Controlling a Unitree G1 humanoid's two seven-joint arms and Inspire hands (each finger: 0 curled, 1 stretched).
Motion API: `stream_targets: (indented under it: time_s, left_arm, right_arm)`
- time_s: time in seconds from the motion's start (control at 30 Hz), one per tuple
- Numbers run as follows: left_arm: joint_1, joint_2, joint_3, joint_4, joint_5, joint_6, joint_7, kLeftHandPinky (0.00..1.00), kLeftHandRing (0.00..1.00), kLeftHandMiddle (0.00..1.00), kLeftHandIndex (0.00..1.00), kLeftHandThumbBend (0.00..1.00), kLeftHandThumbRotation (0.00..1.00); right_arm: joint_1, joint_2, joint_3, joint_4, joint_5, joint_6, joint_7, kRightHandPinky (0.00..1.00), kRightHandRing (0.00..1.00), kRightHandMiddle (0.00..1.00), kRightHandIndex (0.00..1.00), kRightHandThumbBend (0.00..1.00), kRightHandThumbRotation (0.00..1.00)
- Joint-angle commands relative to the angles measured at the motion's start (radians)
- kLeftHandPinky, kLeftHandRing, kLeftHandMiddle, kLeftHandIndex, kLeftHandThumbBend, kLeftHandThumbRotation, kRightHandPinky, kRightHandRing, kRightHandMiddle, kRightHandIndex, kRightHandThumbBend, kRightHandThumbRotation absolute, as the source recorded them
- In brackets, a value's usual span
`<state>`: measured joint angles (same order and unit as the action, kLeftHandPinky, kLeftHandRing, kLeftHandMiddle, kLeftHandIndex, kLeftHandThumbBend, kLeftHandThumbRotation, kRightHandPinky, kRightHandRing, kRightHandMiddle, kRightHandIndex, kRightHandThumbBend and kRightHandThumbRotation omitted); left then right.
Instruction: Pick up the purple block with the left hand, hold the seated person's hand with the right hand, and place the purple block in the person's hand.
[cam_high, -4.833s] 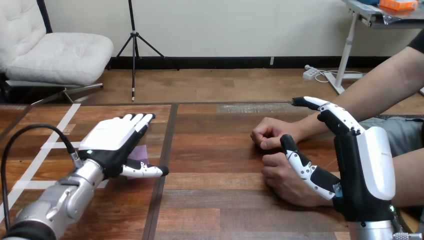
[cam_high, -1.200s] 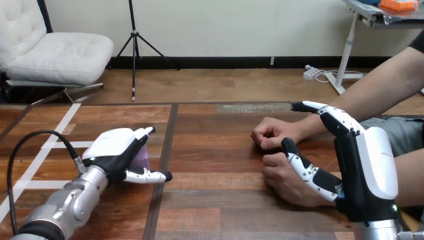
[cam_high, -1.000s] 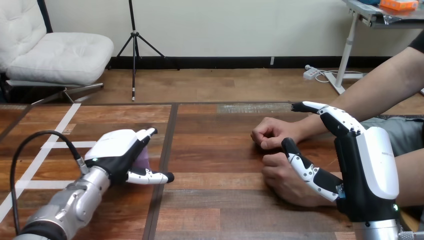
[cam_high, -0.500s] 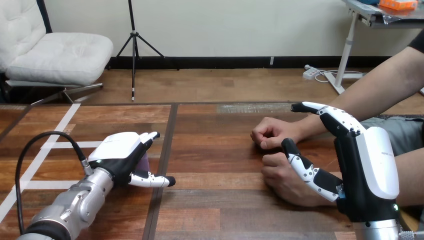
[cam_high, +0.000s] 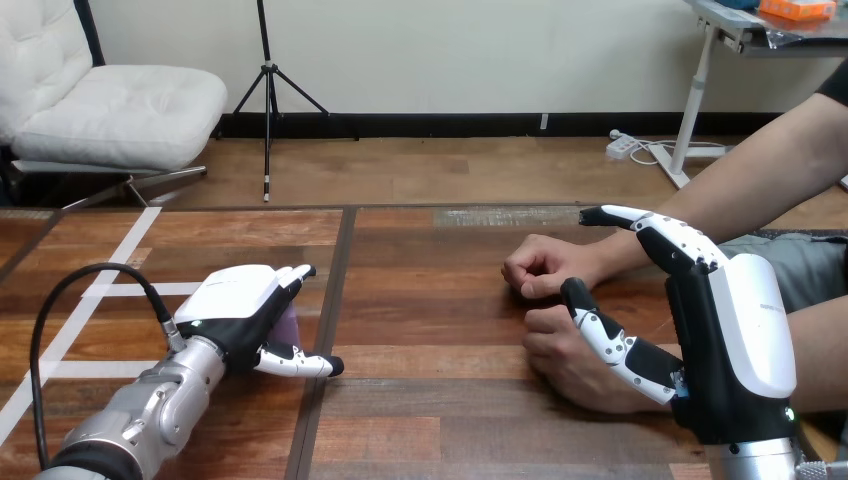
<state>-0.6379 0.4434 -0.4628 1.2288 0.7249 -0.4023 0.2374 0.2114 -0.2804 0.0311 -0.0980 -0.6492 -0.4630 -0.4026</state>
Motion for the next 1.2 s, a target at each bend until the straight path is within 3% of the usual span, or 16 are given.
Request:
stream_targets:
  time_s: [0.0, 0.23, 0.4, 0.6, 0.9, 1.17]
  left_arm:
    - [-0.087, -0.010, -0.011, 0.004, 0.006, 0.011, 0.030, 0.83, 0.90, 0.93, 0.93, 0.71, 0.46]
    - [-0.082, -0.018, -0.015, 0.005, 0.016, 0.030, 0.087, 0.75, 0.84, 0.87, 0.89, 0.65, 0.34]
    - [-0.079, -0.026, -0.016, 0.011, 0.025, 0.044, 0.136, 0.63, 0.73, 0.77, 0.79, 0.59, 0.16]
    - [-0.080, -0.031, -0.027, 0.023, 0.035, 0.052, 0.176, 0.52, 0.60, 0.66, 0.68, 0.53, 0.04]
    - [-0.083, -0.044, -0.044, 0.039, 0.048, 0.099, 0.228, 0.42, 0.47, 0.53, 0.54, 0.48, 0.00]
    - [-0.084, -0.050, -0.057, 0.050, 0.053, 0.119, 0.251, 0.38, 0.43, 0.49, 0.51, 0.48, 0.00]
  right_arm:
    - [-0.035, -0.013, -0.017, -0.048, -0.001, -0.006, 0.003, 0.77, 0.77, 0.75, 0.71, 0.38, 0.35]
    - [-0.034, -0.011, -0.017, -0.050, 0.001, -0.004, 0.009, 0.77, 0.77, 0.74, 0.71, 0.38, 0.35]
    - [-0.034, -0.012, -0.018, -0.051, -0.001, -0.004, 0.011, 0.76, 0.77, 0.74, 0.71, 0.38, 0.36]
    - [-0.034, -0.013, -0.019, -0.048, -0.003, -0.008, 0.010, 0.76, 0.77, 0.74, 0.71, 0.38, 0.36]
    - [-0.031, -0.013, -0.019, -0.055, -0.009, 0.003, 0.015, 0.76, 0.76, 0.74, 0.71, 0.38, 0.35]
    - [-0.028, -0.013, -0.019, -0.058, -0.008, 0.005, 0.019, 0.76, 0.76, 0.74, 0.71, 0.38, 0.35]
